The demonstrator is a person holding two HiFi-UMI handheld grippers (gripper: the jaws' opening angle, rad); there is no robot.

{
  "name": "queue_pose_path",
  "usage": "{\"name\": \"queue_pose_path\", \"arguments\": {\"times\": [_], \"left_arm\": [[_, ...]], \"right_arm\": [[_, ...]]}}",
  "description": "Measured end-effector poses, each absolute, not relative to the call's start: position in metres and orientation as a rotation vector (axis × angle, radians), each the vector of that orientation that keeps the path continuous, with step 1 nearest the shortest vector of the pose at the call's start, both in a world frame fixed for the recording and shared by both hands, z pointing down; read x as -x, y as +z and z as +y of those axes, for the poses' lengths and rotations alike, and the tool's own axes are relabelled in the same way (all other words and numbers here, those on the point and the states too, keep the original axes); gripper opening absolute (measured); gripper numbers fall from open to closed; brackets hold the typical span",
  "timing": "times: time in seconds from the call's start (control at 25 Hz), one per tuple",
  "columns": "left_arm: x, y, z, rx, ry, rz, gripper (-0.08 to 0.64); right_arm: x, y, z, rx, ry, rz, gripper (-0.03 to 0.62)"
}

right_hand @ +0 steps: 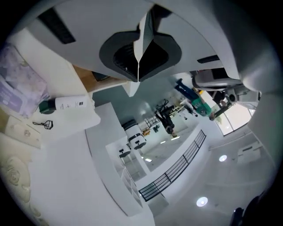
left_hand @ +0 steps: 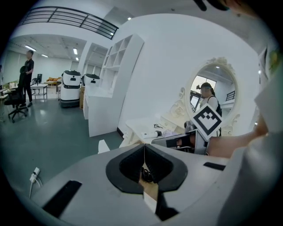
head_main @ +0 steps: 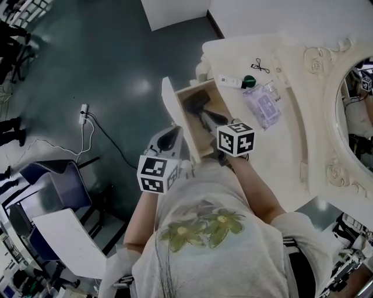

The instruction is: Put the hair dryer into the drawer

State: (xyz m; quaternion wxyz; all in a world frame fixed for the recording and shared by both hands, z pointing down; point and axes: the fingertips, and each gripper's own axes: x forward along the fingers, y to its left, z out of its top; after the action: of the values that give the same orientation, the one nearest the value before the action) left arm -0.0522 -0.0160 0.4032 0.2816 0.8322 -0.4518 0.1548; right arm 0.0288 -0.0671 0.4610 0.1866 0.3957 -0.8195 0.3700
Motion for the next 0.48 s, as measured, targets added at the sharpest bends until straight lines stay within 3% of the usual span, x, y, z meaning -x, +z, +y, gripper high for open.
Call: {"name": "queue_pose_path", "arguments": {"times": [0.48], "left_arm": [[0.042,0.368,0.018,-2.296,0.328,-1.165,0.012]], "right_arm": [[-0.049,0.399,-0.016,-1.157,0.886,-2.393,0.021]]}}
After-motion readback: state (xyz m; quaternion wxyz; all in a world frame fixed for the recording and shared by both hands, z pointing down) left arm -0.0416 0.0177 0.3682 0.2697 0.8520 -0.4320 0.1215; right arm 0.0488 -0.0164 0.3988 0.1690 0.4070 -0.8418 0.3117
